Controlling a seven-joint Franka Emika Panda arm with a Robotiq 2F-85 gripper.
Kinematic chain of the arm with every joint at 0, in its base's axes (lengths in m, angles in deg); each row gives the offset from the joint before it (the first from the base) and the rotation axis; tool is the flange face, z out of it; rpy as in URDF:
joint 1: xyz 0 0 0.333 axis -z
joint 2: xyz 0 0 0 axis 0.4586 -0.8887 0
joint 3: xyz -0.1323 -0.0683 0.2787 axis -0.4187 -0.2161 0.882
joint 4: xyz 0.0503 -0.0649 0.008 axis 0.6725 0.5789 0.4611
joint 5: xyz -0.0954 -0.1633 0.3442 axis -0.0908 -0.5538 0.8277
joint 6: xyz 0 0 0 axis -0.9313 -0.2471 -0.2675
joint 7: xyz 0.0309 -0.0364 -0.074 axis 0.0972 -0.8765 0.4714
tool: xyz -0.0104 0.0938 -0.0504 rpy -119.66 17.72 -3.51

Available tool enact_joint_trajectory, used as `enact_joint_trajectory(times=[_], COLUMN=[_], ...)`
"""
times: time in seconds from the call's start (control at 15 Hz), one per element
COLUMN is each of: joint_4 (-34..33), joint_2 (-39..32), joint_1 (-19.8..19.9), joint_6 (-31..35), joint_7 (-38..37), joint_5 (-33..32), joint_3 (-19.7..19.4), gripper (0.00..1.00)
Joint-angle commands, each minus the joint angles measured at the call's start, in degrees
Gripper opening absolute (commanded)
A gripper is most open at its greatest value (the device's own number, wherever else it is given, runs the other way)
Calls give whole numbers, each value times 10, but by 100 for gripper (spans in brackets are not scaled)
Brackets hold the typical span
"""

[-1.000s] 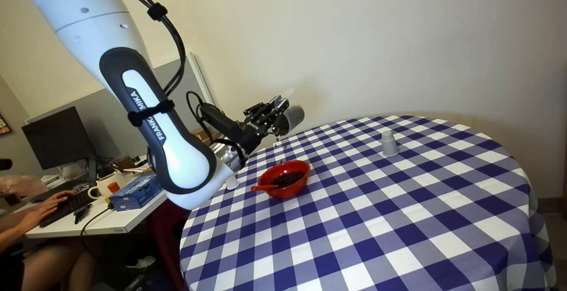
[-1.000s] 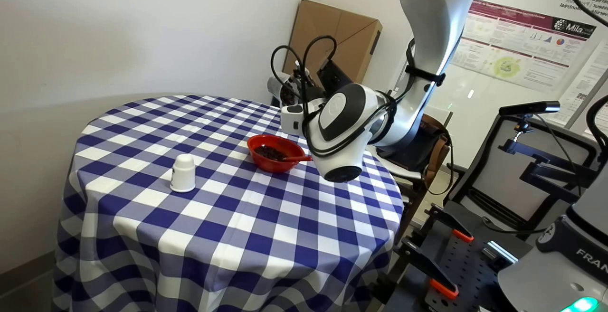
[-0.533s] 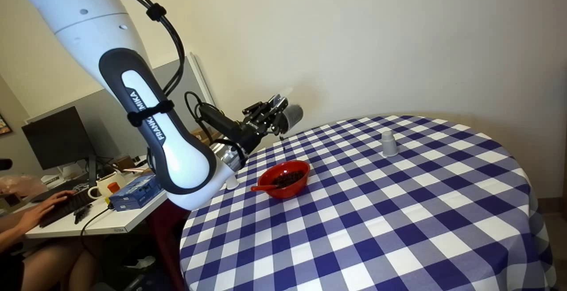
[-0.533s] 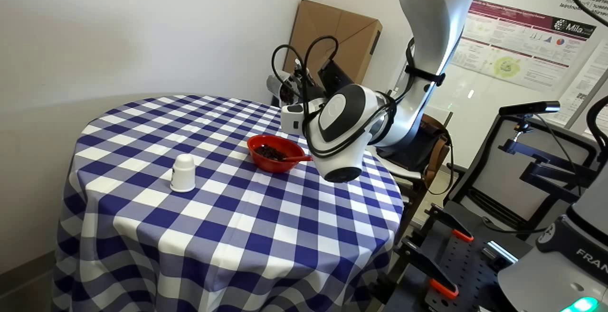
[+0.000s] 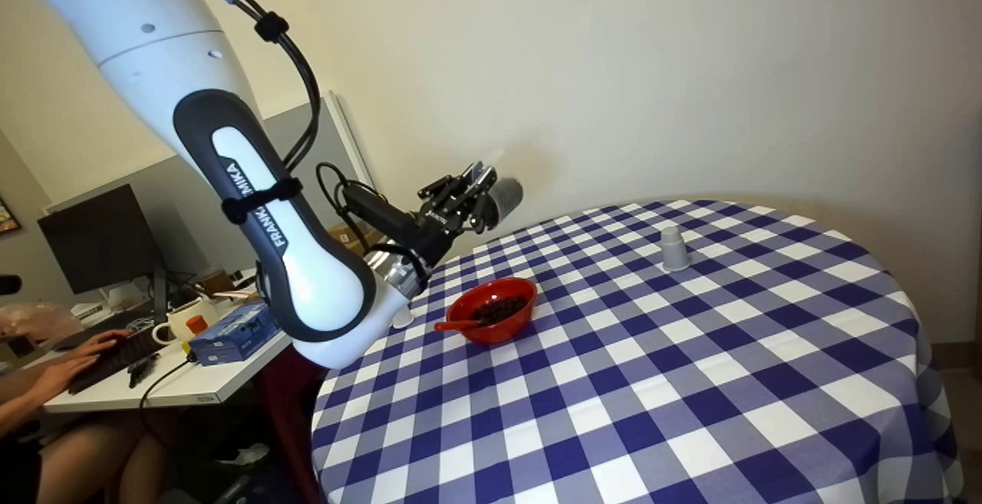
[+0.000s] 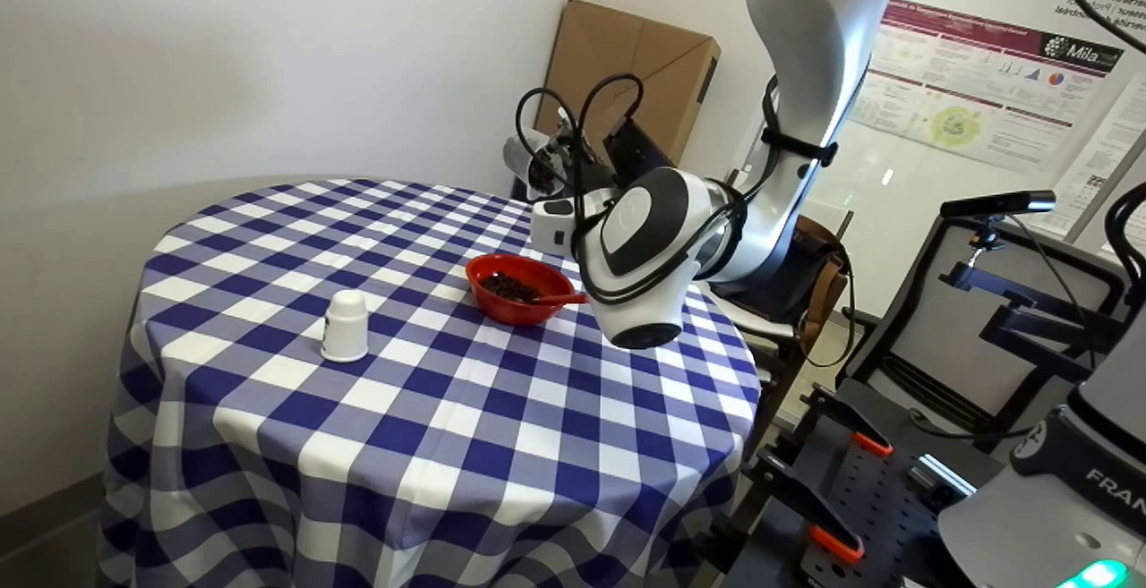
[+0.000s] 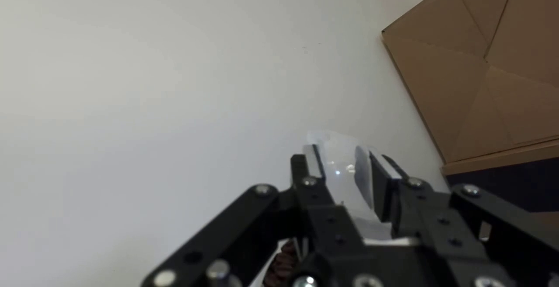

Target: Pour the contents of the clear jar into the red bowl

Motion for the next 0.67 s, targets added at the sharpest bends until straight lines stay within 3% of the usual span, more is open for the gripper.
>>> enact_joint_trajectory(times=[0.0,0.6], joint_4=[-3,-4], joint_2=[-12,-18], joint_1=[-15,-29], joint_6=[-26,-42], joint_7=[-18,-29], joint_5=[-10,-10], joint_3=[-16,-31], gripper=[9,9])
